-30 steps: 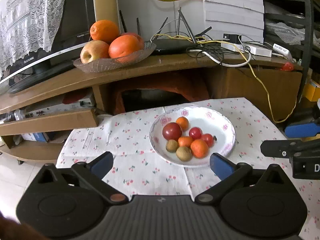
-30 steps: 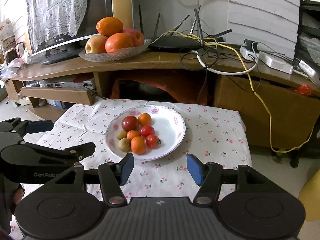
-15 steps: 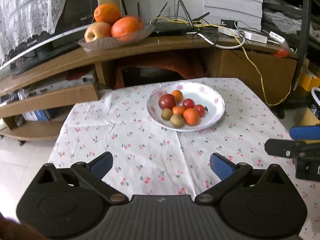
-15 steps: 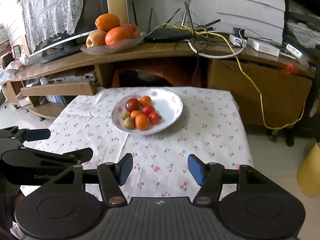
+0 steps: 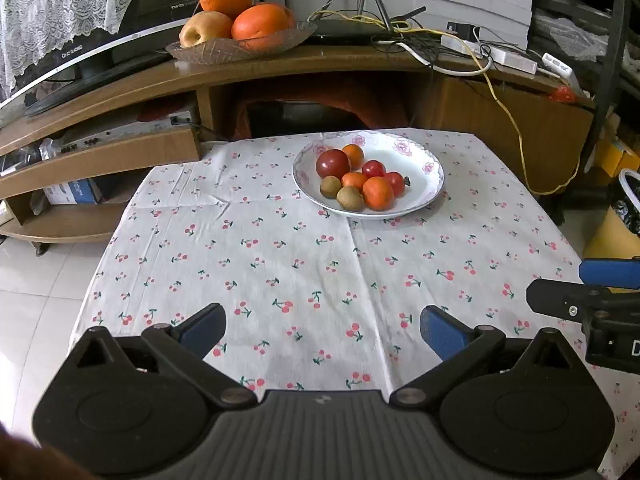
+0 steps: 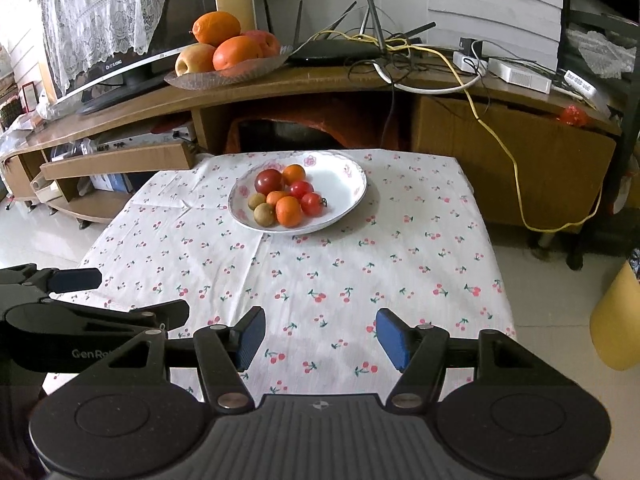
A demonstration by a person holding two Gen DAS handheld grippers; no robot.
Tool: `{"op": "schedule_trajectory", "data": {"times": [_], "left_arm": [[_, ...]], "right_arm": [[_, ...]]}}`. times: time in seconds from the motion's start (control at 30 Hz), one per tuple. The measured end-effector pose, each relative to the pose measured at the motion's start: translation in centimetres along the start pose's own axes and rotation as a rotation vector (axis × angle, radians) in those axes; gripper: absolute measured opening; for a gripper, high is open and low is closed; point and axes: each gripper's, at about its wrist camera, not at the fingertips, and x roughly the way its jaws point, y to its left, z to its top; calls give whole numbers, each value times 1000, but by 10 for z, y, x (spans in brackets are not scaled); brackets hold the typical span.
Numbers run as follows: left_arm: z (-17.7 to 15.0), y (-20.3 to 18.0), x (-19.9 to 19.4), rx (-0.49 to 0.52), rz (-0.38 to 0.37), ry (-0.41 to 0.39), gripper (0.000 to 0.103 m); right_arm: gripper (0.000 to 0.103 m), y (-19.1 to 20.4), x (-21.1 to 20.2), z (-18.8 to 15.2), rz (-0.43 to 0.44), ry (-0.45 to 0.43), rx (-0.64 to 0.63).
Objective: Organize fruits
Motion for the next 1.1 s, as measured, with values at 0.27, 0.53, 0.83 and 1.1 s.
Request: {"op": "schedule_trajectory", "data": {"times": [0.27, 0.53, 0.83, 1.1], "left_arm": [[-4, -1, -9, -7, -13, -8, 103], [-7, -2, -14, -10, -10, -8, 103], [-10, -2, -13, -12, 0, 3, 103], [-13, -2, -12, -17, 9, 13, 103]], "right_arm": [[61, 4, -4, -6, 0, 7, 0], [61, 7, -5, -8, 1, 10, 0], [62, 8, -3, -11, 0, 20, -2], [62, 9, -2, -14, 0, 32, -5]]}}
